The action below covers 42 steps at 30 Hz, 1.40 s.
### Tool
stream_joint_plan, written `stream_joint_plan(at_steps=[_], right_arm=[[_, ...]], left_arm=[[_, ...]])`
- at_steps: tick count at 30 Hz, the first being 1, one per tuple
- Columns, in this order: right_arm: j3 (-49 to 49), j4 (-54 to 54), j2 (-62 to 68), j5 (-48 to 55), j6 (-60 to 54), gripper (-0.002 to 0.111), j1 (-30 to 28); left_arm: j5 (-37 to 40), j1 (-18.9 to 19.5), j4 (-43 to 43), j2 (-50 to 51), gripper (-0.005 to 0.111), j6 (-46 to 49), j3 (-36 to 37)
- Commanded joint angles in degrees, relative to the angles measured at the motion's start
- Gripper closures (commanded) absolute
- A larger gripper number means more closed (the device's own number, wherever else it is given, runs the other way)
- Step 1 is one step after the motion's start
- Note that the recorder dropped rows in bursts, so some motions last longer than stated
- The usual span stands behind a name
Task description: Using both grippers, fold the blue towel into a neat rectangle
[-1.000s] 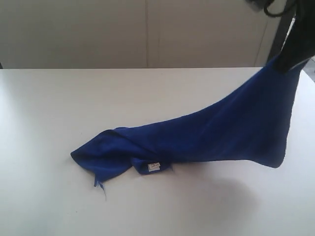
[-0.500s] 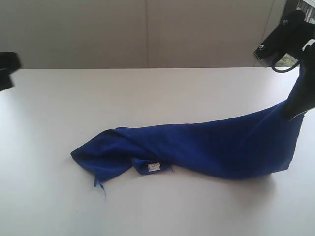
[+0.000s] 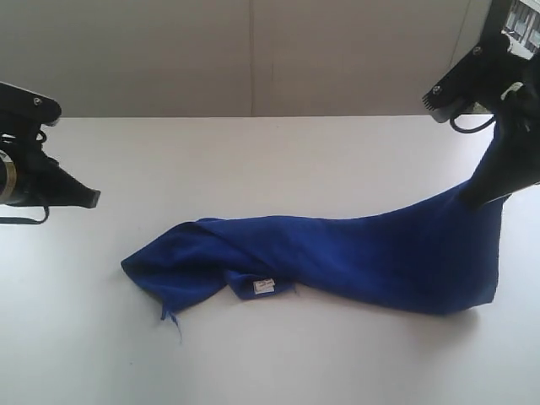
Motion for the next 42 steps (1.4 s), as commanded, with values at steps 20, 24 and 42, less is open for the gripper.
stream_joint_plan(at_steps=[20,24,42], right_arm=[[0.2,4.0,15.1,-14.7,11.2,0.061,-8.6],[0.2,6.3,11.5,-14.5,9.8,0.039,-8.5],[0.2,19.2,-4.3,-13.9,2.5,0.040,-8.5]], left_arm=[[-0.1,12.7,0.4,4.3,0.107,6.2,-0.3],[12.1,8.5,-1.7,-1.6,0.107,11.6,0.5],[32.4,4.5,-150.5,6.7,0.101,130.2,-7.7]])
